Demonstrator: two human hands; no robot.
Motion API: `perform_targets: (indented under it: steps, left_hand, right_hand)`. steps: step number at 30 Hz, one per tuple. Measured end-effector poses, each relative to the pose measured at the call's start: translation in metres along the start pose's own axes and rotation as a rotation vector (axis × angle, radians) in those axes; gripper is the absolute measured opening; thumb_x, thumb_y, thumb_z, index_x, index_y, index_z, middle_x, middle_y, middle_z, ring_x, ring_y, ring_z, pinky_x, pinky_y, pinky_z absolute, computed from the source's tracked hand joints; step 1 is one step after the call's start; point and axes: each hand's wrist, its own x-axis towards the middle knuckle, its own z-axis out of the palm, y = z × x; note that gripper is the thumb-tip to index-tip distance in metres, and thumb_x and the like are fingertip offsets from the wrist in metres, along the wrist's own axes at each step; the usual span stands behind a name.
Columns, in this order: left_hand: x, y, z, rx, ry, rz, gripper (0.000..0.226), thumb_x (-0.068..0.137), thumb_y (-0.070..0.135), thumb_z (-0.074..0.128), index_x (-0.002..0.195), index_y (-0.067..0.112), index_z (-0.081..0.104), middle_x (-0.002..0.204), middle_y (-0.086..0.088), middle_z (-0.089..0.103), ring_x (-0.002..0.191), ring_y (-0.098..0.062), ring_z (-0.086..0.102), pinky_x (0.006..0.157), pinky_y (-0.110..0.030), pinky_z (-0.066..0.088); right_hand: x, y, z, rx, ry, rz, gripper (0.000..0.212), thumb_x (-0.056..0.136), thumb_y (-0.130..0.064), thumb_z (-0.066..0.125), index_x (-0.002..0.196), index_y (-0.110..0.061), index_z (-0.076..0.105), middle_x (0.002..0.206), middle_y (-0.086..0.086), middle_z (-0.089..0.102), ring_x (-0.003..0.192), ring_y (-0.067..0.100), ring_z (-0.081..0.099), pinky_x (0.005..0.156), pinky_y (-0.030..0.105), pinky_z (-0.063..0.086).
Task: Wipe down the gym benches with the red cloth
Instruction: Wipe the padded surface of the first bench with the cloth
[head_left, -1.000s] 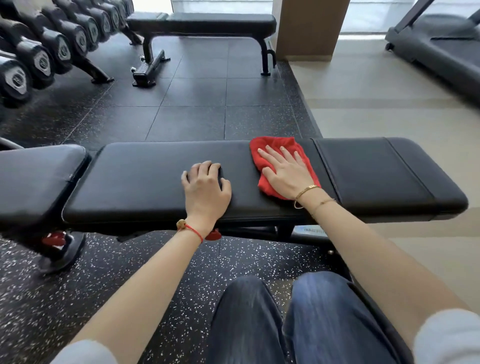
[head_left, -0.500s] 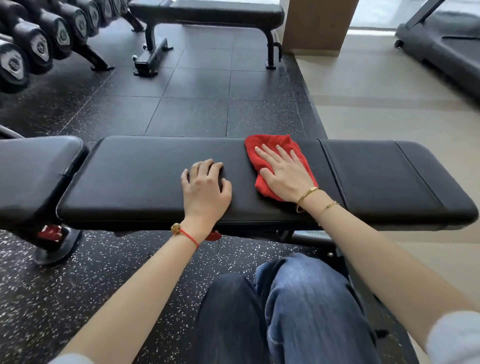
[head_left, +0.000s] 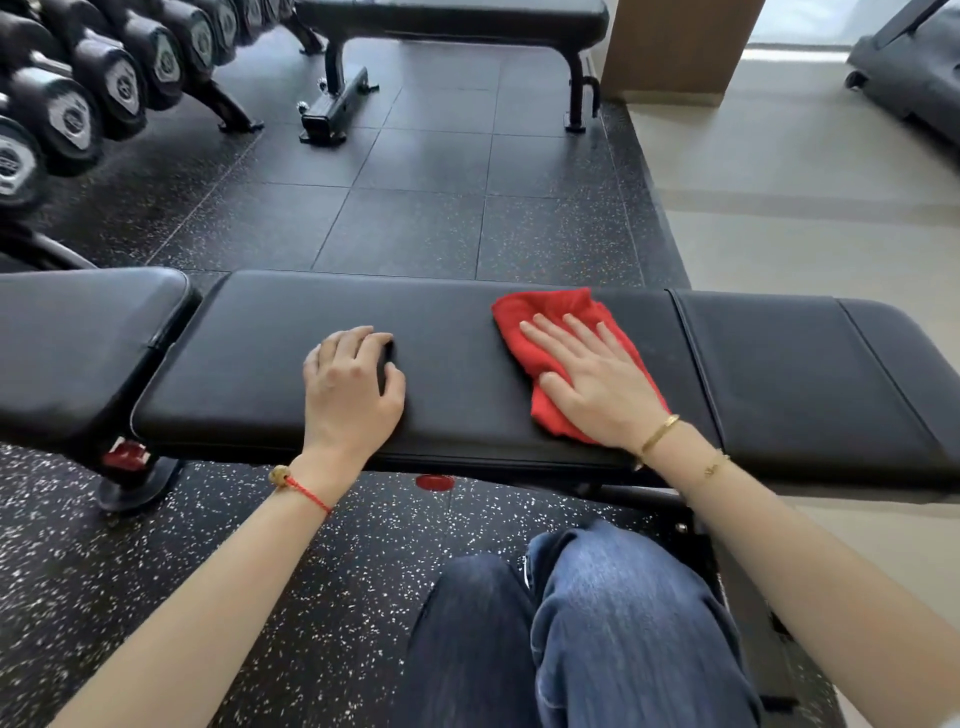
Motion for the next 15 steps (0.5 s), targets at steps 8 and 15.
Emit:
perform_targets:
  steps: [8, 15]
  left_hand:
    - [0.000, 0.001, 0.001, -0.012, -0.003, -0.040, 0.034, 0.088, 0.020, 0.055, 0.121, 0.013, 0.063, 0.130, -0.007, 0.061, 0.126, -0.029, 0.049, 0.110, -0.047, 0.034]
    - [-0.002, 0.001, 0.001, -0.023, -0.012, -0.054, 0.034, 0.090, 0.019, 0.057, 0.124, 0.015, 0.062, 0.133, -0.005, 0.059, 0.129, -0.026, 0.048, 0.113, -0.045, 0.032]
  right_hand:
    - [0.069, -0.020, 0.006, 0.048, -0.057, 0.087, 0.056, 0.100, -0.038, 0.031, 0.154, -0.035, 0.015, 0.163, -0.012, 0.009, 0.151, 0.021, 0.004, 0.121, 0.044, -0.004]
    - [0.023, -0.024, 0.004, 0.021, -0.086, -0.228, 0.060, 0.097, -0.038, 0.034, 0.153, -0.038, 0.015, 0.161, -0.015, 0.013, 0.151, 0.016, 0.006, 0.122, 0.041, -0.001]
